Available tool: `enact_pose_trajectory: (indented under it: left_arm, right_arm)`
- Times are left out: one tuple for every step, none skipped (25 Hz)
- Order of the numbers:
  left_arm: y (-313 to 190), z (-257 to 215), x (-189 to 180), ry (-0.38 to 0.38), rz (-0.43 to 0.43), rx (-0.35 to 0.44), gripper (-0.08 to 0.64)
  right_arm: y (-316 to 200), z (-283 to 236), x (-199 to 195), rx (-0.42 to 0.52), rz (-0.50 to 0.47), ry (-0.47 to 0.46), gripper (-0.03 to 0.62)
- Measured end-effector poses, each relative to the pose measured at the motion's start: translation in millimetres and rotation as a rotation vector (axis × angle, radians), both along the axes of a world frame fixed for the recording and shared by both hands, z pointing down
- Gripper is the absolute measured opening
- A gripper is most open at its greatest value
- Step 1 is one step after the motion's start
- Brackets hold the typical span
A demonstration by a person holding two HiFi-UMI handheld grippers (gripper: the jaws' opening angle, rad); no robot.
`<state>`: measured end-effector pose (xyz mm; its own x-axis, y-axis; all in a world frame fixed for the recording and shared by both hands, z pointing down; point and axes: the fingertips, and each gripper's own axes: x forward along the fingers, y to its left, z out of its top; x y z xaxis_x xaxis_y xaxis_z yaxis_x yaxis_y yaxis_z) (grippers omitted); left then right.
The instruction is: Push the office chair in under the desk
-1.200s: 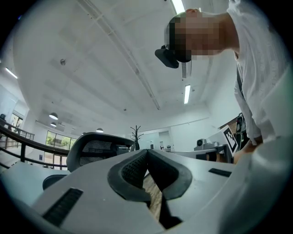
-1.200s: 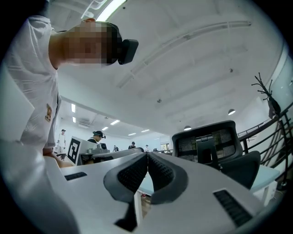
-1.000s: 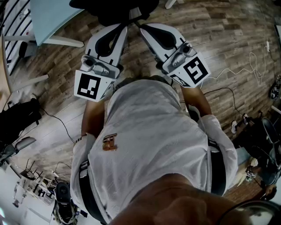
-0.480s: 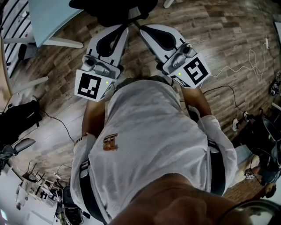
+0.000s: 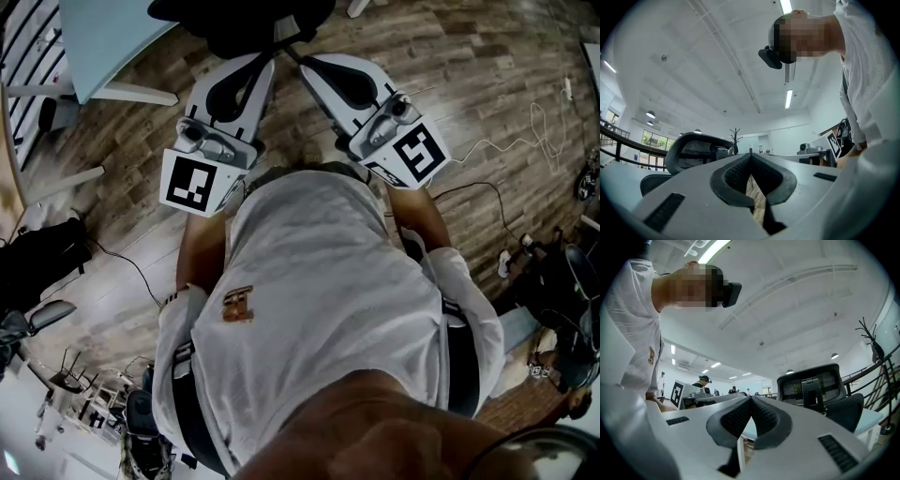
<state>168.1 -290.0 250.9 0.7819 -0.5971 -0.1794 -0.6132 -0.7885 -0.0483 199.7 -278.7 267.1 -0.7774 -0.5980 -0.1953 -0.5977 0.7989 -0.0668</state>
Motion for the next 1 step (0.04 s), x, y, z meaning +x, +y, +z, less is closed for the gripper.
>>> enact_pose_trajectory:
  left_arm:
    - [1.2, -0.6, 0.5, 0.000, 0.002, 0.000, 0.018]
  right_arm:
    - [1.0, -0.8, 0.1, 0.001, 0.000, 0.000, 0.034]
